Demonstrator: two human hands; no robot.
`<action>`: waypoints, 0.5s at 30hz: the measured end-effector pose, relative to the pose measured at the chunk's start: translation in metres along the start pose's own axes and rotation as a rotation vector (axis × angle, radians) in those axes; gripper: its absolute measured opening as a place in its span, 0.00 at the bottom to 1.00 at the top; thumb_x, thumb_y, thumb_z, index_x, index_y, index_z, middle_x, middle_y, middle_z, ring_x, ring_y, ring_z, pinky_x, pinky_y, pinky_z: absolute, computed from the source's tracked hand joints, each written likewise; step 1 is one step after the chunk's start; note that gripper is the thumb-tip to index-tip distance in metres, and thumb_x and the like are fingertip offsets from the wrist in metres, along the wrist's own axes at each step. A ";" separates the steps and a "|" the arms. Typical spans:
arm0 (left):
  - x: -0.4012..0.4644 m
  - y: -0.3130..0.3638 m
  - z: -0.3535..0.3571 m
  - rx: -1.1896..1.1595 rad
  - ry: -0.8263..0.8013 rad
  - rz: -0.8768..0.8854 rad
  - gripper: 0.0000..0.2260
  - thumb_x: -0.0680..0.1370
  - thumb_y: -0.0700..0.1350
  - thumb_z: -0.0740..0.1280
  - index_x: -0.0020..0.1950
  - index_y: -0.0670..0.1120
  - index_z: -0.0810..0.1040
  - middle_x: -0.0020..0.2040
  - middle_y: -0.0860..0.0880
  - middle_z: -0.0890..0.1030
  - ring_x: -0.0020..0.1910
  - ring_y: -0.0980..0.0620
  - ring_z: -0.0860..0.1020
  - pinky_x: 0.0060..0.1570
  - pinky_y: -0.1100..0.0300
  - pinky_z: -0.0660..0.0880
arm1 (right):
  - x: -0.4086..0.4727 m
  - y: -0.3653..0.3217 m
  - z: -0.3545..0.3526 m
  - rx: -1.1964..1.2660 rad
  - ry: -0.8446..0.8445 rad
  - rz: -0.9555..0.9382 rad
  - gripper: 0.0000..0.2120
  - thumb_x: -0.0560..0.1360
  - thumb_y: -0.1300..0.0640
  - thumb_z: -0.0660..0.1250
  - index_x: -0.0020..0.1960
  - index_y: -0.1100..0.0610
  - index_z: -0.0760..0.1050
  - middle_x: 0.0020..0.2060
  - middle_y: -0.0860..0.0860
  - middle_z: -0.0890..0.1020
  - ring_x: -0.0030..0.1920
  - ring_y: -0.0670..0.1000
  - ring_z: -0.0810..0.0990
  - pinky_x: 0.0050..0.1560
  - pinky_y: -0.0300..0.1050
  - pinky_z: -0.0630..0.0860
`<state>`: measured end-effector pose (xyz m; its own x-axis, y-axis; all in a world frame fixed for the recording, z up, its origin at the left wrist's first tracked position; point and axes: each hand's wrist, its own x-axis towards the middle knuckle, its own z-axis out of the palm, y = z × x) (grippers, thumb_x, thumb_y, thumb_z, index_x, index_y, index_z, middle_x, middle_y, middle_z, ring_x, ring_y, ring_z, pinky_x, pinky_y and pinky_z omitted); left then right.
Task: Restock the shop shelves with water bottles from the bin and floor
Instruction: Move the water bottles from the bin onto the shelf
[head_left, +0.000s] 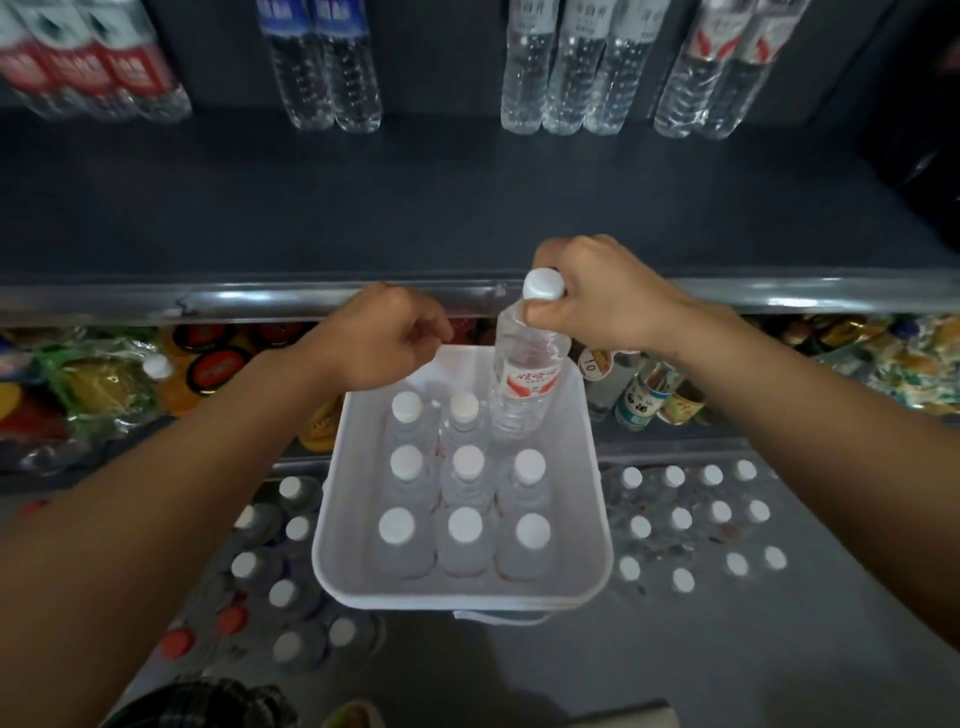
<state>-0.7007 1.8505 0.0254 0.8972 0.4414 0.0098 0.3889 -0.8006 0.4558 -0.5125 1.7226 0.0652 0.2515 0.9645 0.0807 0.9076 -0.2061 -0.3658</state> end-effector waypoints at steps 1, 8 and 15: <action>0.001 0.004 -0.005 -0.004 0.006 0.008 0.09 0.77 0.40 0.67 0.55 0.45 0.83 0.53 0.48 0.83 0.49 0.52 0.79 0.51 0.58 0.76 | 0.000 -0.003 -0.008 0.003 0.013 -0.010 0.11 0.69 0.50 0.69 0.43 0.58 0.75 0.38 0.52 0.79 0.40 0.53 0.77 0.35 0.45 0.71; 0.008 0.037 -0.035 0.040 0.058 0.051 0.09 0.77 0.40 0.67 0.55 0.47 0.83 0.51 0.49 0.82 0.46 0.53 0.78 0.50 0.60 0.75 | -0.004 -0.020 -0.048 0.025 0.067 -0.051 0.11 0.68 0.51 0.69 0.42 0.59 0.76 0.38 0.52 0.80 0.40 0.53 0.78 0.38 0.50 0.76; 0.012 0.066 -0.058 0.037 0.121 0.063 0.09 0.76 0.41 0.66 0.54 0.48 0.82 0.49 0.50 0.82 0.46 0.53 0.79 0.49 0.57 0.77 | -0.011 -0.022 -0.090 0.114 0.160 -0.048 0.08 0.68 0.52 0.71 0.39 0.57 0.77 0.34 0.50 0.79 0.36 0.48 0.77 0.34 0.46 0.73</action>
<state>-0.6761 1.8266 0.1072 0.8892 0.4337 0.1459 0.3420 -0.8417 0.4177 -0.5051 1.7018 0.1561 0.2670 0.9324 0.2434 0.8781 -0.1312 -0.4602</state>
